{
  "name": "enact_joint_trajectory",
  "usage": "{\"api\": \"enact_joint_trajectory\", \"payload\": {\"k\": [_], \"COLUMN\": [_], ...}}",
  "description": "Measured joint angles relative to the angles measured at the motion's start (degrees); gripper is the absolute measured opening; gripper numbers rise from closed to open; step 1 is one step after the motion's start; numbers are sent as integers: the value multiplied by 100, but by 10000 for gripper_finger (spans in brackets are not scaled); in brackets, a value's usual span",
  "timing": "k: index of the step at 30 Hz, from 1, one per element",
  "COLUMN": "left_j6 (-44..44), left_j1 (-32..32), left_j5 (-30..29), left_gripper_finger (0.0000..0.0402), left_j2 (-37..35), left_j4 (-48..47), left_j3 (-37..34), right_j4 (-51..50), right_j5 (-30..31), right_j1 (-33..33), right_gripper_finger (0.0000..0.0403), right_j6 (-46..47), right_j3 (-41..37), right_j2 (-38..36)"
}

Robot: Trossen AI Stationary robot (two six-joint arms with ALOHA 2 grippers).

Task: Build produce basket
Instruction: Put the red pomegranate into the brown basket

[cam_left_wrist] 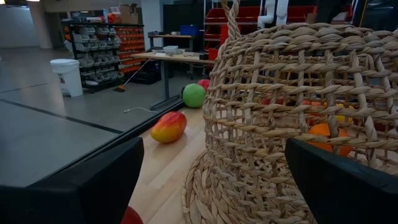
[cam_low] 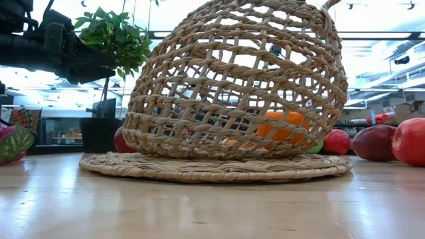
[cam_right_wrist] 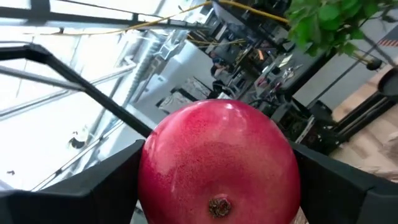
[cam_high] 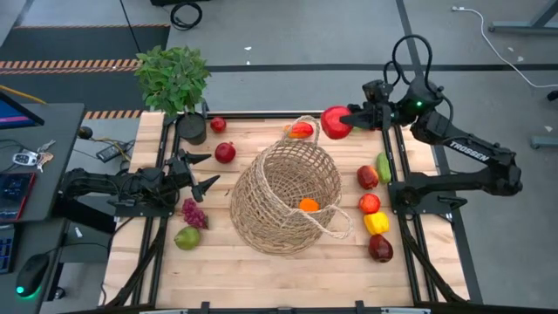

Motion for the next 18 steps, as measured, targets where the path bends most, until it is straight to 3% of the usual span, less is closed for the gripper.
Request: {"api": "enact_joint_trajectory", "payload": {"k": [8, 14, 18], "left_j6": [-1, 0, -2], "left_j1": [1, 1, 1], "left_j5": [-1, 0, 0], "left_gripper_finger": [398, 398, 398], "left_j2": [0, 1, 0], "left_j4": [-1, -1, 0], "left_j3": [0, 0, 0], "right_j4": [-1, -16, -232], "right_j5": [158, -98, -58], "right_j1": [352, 871, 1429], "right_gripper_finger": [360, 360, 360], "right_j6": [-455, -591, -1551], "right_j3": [0, 0, 0], "right_j2": [33, 17, 10]}}
